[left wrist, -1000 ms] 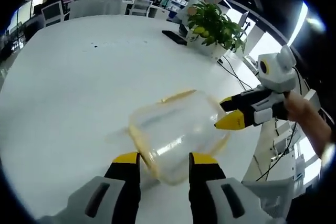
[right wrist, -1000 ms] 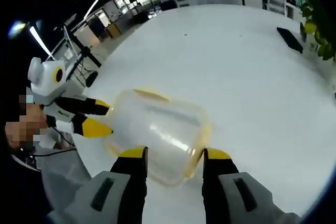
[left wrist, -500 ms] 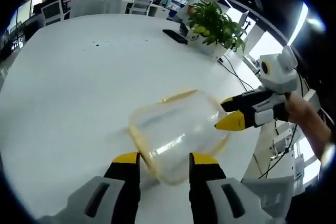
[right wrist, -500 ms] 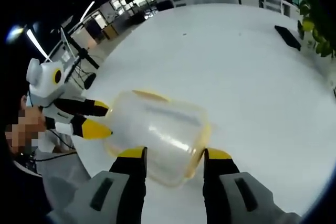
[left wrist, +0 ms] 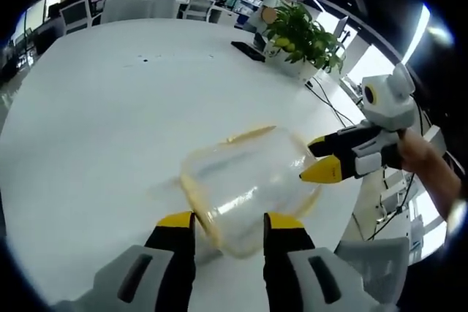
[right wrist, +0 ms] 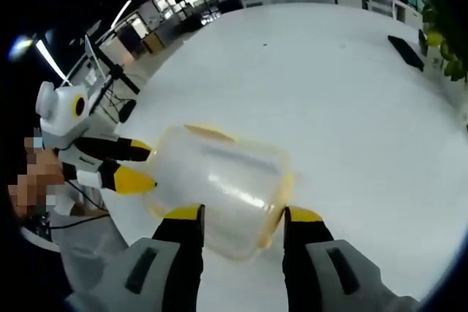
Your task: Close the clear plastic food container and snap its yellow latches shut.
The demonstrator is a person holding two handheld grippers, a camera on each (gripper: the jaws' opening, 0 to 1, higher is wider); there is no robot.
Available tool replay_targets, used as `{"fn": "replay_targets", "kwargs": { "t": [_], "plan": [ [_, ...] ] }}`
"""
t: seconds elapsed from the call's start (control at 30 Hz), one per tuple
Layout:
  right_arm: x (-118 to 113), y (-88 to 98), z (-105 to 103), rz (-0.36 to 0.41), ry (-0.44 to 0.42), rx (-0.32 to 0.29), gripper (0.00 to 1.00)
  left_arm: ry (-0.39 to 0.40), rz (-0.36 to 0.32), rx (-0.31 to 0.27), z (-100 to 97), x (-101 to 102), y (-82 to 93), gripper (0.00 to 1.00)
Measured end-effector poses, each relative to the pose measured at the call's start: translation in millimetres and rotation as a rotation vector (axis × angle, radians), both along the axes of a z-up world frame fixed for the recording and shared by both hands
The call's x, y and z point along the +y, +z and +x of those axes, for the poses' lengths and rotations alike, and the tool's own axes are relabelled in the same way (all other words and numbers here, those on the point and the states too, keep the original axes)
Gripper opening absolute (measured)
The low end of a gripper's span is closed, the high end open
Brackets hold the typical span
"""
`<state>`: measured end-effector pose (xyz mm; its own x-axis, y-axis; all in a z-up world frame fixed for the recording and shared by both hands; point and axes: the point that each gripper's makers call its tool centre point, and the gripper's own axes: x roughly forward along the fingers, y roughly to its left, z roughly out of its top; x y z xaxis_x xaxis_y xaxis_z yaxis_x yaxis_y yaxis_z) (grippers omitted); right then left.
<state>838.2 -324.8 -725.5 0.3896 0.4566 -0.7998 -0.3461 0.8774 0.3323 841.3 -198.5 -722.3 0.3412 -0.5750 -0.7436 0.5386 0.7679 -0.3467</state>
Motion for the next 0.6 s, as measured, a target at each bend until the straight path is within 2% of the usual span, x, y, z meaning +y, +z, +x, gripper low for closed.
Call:
{"fn": "replay_targets", "kwargs": {
  "t": [0.6],
  "plan": [
    [35, -0.1, -7, -0.007, 0.016, 0.01, 0.4, 0.015, 0.004, 0.009, -4.5, 34, -1.0, 0.29]
  ]
}}
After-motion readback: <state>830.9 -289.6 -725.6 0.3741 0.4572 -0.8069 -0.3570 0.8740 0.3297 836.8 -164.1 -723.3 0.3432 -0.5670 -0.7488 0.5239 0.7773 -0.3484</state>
